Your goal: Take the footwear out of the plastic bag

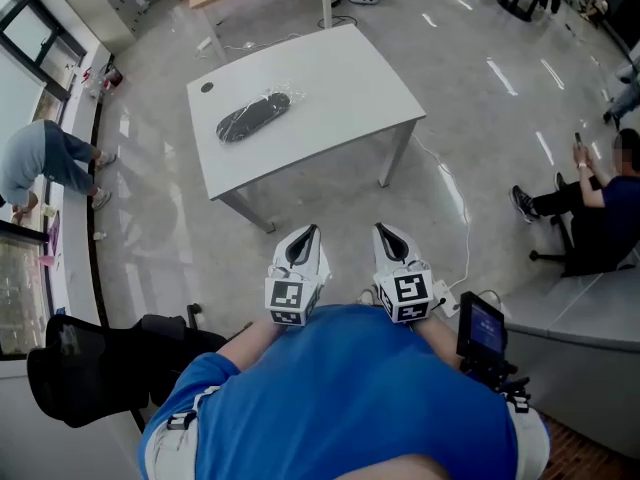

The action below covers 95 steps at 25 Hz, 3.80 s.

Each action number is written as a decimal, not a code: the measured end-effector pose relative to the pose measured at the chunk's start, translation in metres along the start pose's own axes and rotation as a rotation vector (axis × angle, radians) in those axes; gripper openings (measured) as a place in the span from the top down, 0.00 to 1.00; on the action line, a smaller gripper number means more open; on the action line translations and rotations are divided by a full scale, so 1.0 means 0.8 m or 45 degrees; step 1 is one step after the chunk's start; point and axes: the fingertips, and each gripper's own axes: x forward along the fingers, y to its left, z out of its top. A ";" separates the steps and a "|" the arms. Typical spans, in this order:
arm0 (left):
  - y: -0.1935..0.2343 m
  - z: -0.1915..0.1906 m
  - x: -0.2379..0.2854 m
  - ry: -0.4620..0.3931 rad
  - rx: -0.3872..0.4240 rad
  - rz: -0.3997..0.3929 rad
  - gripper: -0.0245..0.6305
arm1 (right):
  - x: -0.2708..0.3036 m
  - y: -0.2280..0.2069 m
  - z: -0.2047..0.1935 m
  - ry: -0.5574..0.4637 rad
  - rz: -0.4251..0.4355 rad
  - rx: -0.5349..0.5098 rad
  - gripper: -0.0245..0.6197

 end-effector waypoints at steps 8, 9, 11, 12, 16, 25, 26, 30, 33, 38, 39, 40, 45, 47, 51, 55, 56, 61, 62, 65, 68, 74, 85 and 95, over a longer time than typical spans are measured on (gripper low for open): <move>-0.013 0.011 0.030 0.004 -0.012 0.076 0.95 | 0.022 -0.036 0.005 0.009 0.106 -0.016 0.96; -0.011 0.011 0.032 0.008 -0.012 0.084 0.95 | 0.026 -0.036 0.007 0.009 0.117 -0.015 0.96; -0.004 0.012 0.036 0.018 -0.016 0.102 0.95 | 0.036 -0.035 0.009 0.013 0.136 -0.010 0.96; 0.000 0.012 0.038 0.020 -0.018 0.110 0.95 | 0.041 -0.034 0.010 0.016 0.146 -0.009 0.96; 0.021 0.007 0.049 0.023 -0.027 0.136 0.95 | 0.066 -0.027 0.007 0.034 0.181 -0.016 0.96; 0.104 0.008 0.087 0.013 -0.041 0.132 0.95 | 0.158 -0.009 0.037 0.031 0.194 -0.034 0.96; 0.115 0.010 0.090 0.010 -0.044 0.131 0.95 | 0.167 -0.005 0.041 0.030 0.194 -0.036 0.96; 0.153 0.011 0.097 0.003 -0.044 0.124 0.95 | 0.200 0.013 0.054 0.024 0.198 -0.052 0.96; 0.176 0.008 0.100 0.006 -0.047 0.114 0.95 | 0.220 0.025 0.059 0.026 0.190 -0.058 0.96; 0.200 -0.005 0.094 0.039 -0.077 0.107 0.95 | 0.239 0.041 0.059 0.055 0.194 -0.073 0.96; 0.203 -0.005 0.093 0.054 -0.089 0.107 0.95 | 0.242 0.042 0.060 0.059 0.194 -0.077 0.96; 0.206 -0.004 0.093 0.066 -0.099 0.107 0.95 | 0.245 0.043 0.062 0.062 0.195 -0.080 0.96; 0.229 -0.006 0.098 0.032 -0.087 0.121 0.95 | 0.271 0.050 0.065 0.077 0.222 -0.087 0.96; 0.242 -0.007 0.100 0.036 -0.094 0.148 0.95 | 0.287 0.054 0.067 0.077 0.242 -0.092 0.96; 0.270 -0.002 0.117 0.049 -0.098 0.213 0.95 | 0.324 0.050 0.082 0.071 0.290 -0.096 0.96; 0.295 0.001 0.139 0.055 -0.099 0.264 0.95 | 0.362 0.042 0.092 0.074 0.329 -0.093 0.96; 0.302 0.002 0.147 0.057 -0.099 0.277 0.95 | 0.373 0.039 0.094 0.074 0.338 -0.093 0.96; 0.343 0.006 0.192 0.071 -0.095 0.344 0.95 | 0.435 0.018 0.108 0.080 0.388 -0.092 0.96; 0.352 0.008 0.201 0.076 -0.092 0.355 0.95 | 0.447 0.014 0.112 0.083 0.400 -0.092 0.96; 0.375 0.011 0.226 0.097 -0.089 0.396 0.95 | 0.482 0.002 0.120 0.097 0.437 -0.085 0.96; 0.391 0.011 0.252 0.130 -0.086 0.429 0.95 | 0.512 -0.014 0.123 0.123 0.473 -0.071 0.96; 0.419 -0.004 0.299 0.208 -0.071 0.503 0.95 | 0.566 -0.038 0.106 0.211 0.573 -0.050 0.96; 0.465 -0.036 0.320 0.353 -0.055 0.601 0.95 | 0.630 -0.057 0.074 0.329 0.693 -0.046 0.96; 0.532 -0.076 0.330 0.563 0.118 0.311 0.90 | 0.662 -0.039 0.056 0.411 0.695 -0.069 0.96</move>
